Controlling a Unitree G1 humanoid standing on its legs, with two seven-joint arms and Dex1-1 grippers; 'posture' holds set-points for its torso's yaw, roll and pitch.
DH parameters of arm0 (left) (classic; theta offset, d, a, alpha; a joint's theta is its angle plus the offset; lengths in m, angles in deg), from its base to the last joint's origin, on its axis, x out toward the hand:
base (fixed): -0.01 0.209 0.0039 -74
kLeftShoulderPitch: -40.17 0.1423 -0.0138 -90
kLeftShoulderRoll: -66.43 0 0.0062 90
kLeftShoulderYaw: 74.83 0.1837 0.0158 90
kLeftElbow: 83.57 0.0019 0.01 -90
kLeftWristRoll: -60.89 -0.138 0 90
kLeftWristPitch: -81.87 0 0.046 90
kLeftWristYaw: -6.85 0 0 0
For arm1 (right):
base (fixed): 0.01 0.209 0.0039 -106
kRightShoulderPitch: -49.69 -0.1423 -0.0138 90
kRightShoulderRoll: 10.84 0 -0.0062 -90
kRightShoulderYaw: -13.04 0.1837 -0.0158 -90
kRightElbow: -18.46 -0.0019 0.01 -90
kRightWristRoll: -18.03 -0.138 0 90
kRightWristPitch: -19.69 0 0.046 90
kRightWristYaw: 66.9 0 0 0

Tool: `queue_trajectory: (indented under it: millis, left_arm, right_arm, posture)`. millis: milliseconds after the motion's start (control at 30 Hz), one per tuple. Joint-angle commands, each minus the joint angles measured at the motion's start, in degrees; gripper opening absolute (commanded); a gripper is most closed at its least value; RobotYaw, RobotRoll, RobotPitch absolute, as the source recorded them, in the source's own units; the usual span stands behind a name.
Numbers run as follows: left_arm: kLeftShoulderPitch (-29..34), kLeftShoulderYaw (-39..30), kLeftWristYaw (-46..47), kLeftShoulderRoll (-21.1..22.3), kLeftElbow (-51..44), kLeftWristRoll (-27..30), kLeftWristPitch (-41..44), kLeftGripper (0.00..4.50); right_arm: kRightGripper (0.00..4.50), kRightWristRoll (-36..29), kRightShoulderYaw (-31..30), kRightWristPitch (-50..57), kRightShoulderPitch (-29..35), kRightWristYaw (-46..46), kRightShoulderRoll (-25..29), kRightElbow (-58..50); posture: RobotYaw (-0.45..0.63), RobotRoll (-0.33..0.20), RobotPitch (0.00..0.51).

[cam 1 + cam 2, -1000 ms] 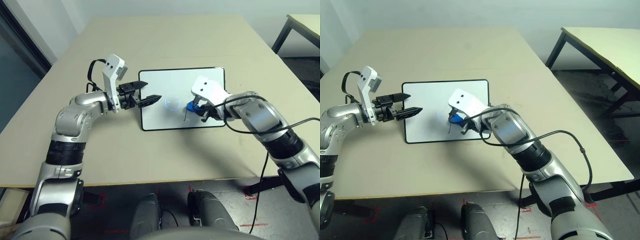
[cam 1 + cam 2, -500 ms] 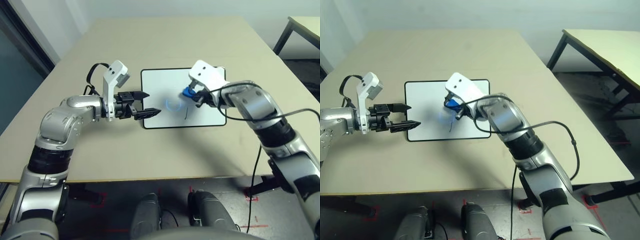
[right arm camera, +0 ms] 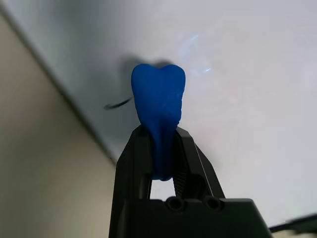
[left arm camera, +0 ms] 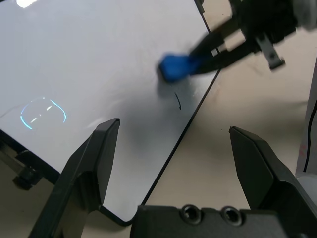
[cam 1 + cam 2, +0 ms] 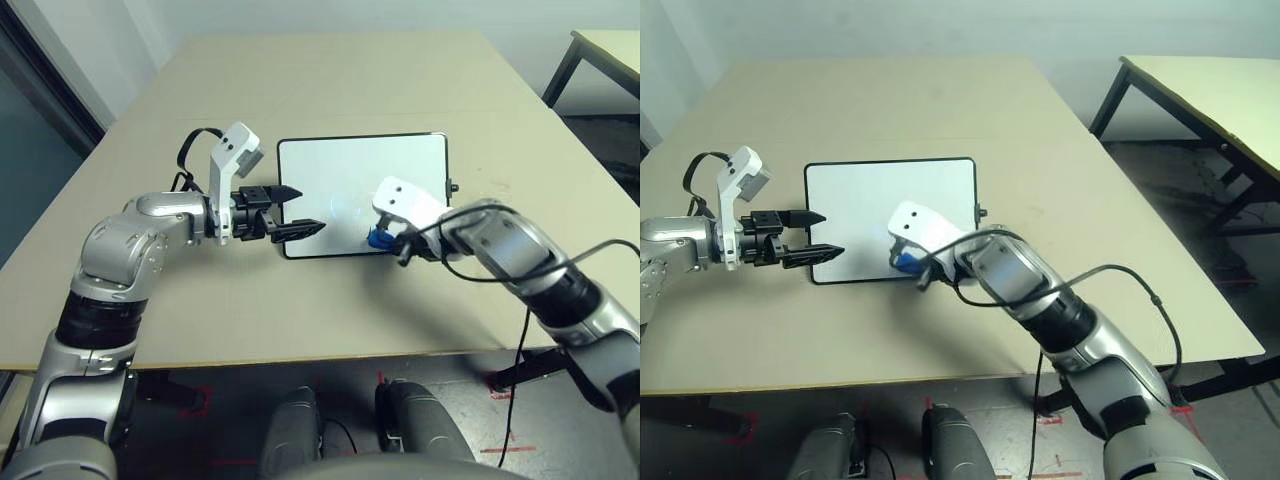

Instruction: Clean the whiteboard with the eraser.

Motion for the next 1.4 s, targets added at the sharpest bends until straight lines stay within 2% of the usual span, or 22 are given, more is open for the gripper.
queue_trajectory:
  millis: [33, 333, 500, 600, 767, 867, 933, 1000, 1233, 1400]
  left_arm:
    - [0.1, 0.7, 0.0, 0.4, -0.8, 0.3, 0.8, 4.5]
    - [0.7, 0.9, -0.1, 0.9, -1.5, 0.6, 1.6, 4.5]
    - [0.8, 0.9, -0.1, 1.0, -1.4, 0.5, 1.6, 4.5]
    - [0.8, 0.9, -0.1, 1.0, -1.4, 0.5, 1.5, 4.5]
    - [0.7, 0.9, 0.0, 0.9, -1.5, 0.6, 1.6, 4.5]
    - [0.7, 0.8, 0.0, 1.0, -1.6, 0.6, 1.8, 4.5]
    - [0.8, 0.7, 0.0, 1.1, -1.7, 0.7, 1.9, 4.5]
    - [1.0, 0.8, 0.0, 1.2, -1.8, 0.7, 2.0, 4.5]
    - [1.0, 0.9, 0.0, 1.3, -1.7, 0.7, 2.1, 4.5]
    - [0.9, 0.9, 0.0, 1.2, -1.5, 0.5, 1.8, 4.5]
  right_arm:
    - [0.54, -0.3, -1.0, 0.3, 0.7, 0.6, 0.7, -0.2]
    - [0.54, -2.9, -10.4, 5.3, 5.1, 6.0, 8.1, -9.6]
    - [0.54, -1.6, -6.2, 1.9, 2.4, 3.1, 4.2, -4.3]
    - [0.54, -1.4, -1.8, -0.4, -0.7, 0.9, -0.1, 0.3]
    - [0.54, -2.0, -5.1, 0.8, 0.6, 2.8, 1.5, -1.6]
    - [0.54, -3.2, -10.3, 3.4, 3.2, 5.8, 6.2, -6.9]
    - [0.54, -3.6, -11.5, 4.2, 4.1, 6.6, 7.7, -8.7]
    - [0.54, -3.2, -10.9, 3.6, 4.0, 6.1, 7.3, -8.0]
    - [0.53, -1.7, -2.1, -1.5, 0.0, 0.5, -1.2, 0.5]
    - [0.53, -1.9, -6.4, -0.5, 0.6, 3.1, 1.3, -0.7]
  posture:
    - [-0.06, 0.0, 0.096]
    - [-0.06, 0.0, 0.102]
    - [-0.06, 0.0, 0.103]
    - [-0.06, 0.0, 0.103]
    - [-0.05, 0.0, 0.104]
    - [-0.05, 0.0, 0.106]
    - [-0.05, 0.0, 0.107]
    - [-0.05, 0.0, 0.107]
    - [-0.05, 0.0, 0.105]
    - [-0.05, 0.0, 0.101]
